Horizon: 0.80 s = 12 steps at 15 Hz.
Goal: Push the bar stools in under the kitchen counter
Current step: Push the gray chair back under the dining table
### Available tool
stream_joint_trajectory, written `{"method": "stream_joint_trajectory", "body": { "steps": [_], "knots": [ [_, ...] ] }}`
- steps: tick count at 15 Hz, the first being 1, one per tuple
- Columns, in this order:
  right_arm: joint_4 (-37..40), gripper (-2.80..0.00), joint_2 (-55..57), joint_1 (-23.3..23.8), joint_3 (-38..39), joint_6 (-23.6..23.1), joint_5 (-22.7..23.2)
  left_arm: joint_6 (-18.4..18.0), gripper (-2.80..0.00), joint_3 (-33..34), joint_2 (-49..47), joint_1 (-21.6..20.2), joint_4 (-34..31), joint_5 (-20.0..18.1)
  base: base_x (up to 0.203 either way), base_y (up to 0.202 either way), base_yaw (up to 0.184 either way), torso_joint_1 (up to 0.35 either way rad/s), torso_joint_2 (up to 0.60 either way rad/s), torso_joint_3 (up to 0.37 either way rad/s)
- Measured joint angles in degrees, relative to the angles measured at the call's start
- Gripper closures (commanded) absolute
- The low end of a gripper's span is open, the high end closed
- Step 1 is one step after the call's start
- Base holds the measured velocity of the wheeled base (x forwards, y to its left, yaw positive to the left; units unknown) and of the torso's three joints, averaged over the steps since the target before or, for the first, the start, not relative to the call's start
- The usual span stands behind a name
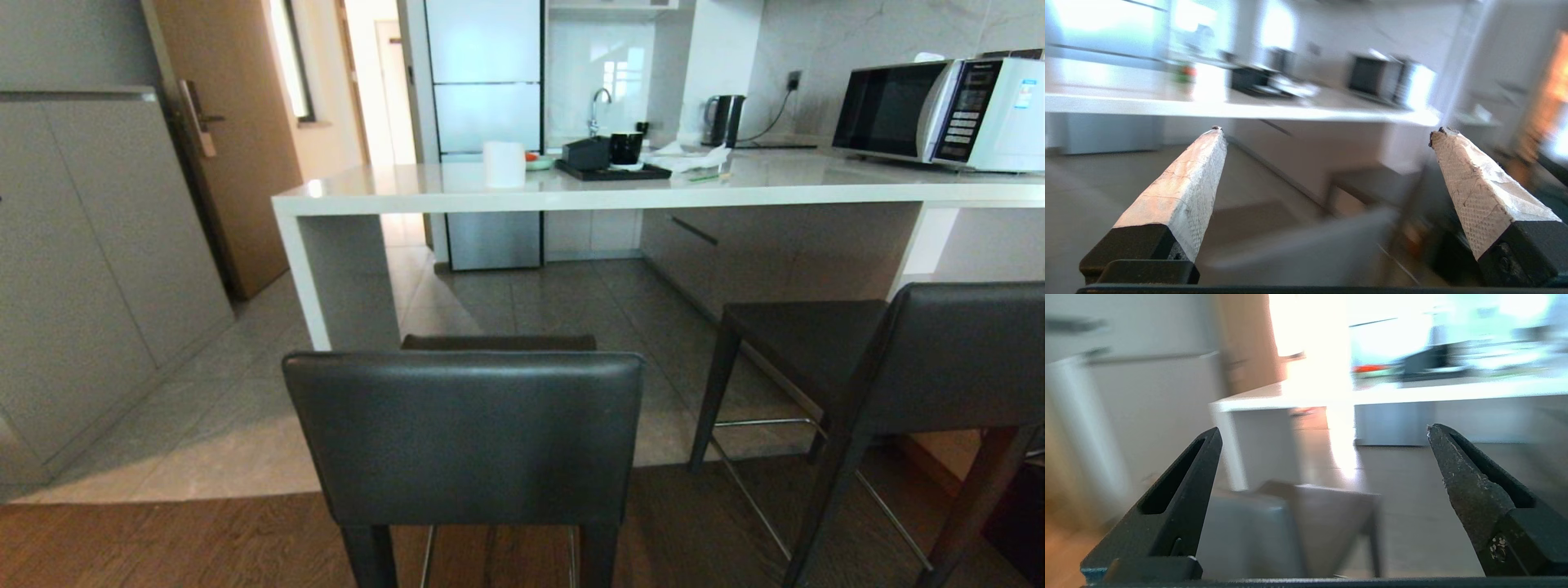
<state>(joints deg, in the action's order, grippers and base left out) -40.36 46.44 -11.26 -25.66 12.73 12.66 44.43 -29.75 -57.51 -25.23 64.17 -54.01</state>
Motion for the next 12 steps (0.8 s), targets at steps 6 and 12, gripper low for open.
{"method": "stream_joint_trajectory", "body": {
  "steps": [6, 12],
  "knots": [
    [26.6, -2.8, -17.4, 13.9, -10.2, 1.0, 0.8, 10.5, -2.8, -8.1, 14.4, -0.3, -13.1, -22.1, 0.0, 0.0, 0.0, 0.0, 0.0, 0.0],
    [30.2, -2.8, -23.5, 14.5, -10.4, 1.1, 2.1, 26.6, -2.8, -13.1, 26.4, 15.0, -13.6, -28.7, 0.0, 0.0, 0.0, 0.0, 0.0, 0.0]
  ]
}}
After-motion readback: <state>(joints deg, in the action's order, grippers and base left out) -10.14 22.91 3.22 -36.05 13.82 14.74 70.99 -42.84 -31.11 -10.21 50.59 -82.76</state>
